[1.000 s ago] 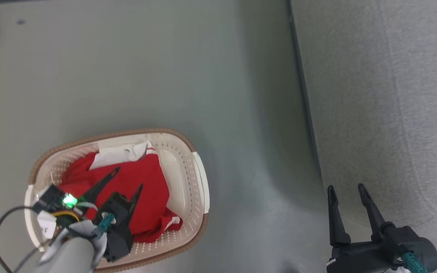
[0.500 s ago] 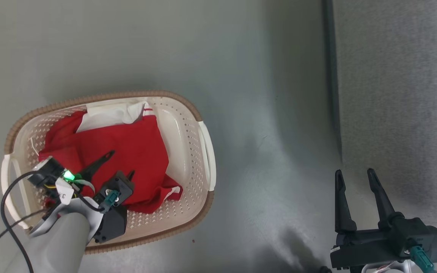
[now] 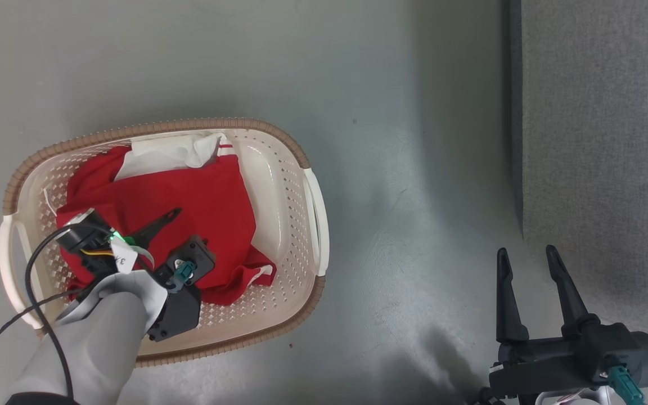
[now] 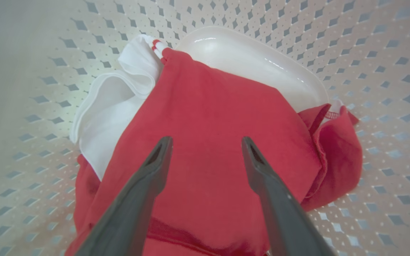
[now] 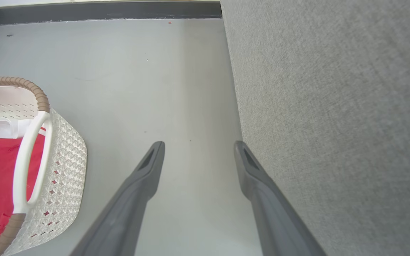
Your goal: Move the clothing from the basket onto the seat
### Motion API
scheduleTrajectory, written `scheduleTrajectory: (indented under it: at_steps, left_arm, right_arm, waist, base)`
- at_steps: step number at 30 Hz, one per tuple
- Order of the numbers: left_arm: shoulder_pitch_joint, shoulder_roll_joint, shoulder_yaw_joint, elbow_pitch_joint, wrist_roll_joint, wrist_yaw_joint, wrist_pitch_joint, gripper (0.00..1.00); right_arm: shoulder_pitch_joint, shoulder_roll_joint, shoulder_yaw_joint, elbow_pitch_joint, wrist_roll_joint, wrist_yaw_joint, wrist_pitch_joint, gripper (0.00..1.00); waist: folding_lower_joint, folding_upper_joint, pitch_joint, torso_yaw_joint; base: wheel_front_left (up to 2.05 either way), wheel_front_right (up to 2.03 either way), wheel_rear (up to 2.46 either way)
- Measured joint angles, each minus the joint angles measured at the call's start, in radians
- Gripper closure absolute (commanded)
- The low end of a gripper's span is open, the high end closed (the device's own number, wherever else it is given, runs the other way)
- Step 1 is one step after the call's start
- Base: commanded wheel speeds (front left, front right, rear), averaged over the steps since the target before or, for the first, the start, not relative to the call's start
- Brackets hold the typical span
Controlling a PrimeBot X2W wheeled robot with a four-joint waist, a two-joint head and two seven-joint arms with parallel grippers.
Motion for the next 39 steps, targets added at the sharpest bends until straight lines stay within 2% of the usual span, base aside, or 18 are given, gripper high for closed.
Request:
scheduleTrajectory:
  at_steps: [13,20,39]
  left_arm:
    - [-0.050,-0.043,-0.029,0.119,0.000,0.000,0.044,0.00]
    - [-0.091,-0.068,0.013,0.184,-0.020,0.000,0.117,0.00]
    - [-0.107,-0.096,0.110,0.216,-0.130,0.010,0.254,0.00]
  right_arm:
    - [0.027,0.003,0.009,-0.039,-0.016,-0.004,0.000,0.00]
    - [0.045,0.004,0.008,-0.064,-0.038,-0.007,0.000,0.00]
    - [0.081,0.006,0.008,-0.161,-0.082,-0.007,-0.001,0.00]
  waist:
    - [0.0000,-0.0001,0.027,-0.002]
    - [-0.0001,-0.0001,0.033,-0.002]
    - [-0.0001,-0.0001,0.040,-0.001]
  base:
    - [0.00,0.00,0.00]
    - [0.00,0.00,0.00]
    - [0.00,0.00,0.00]
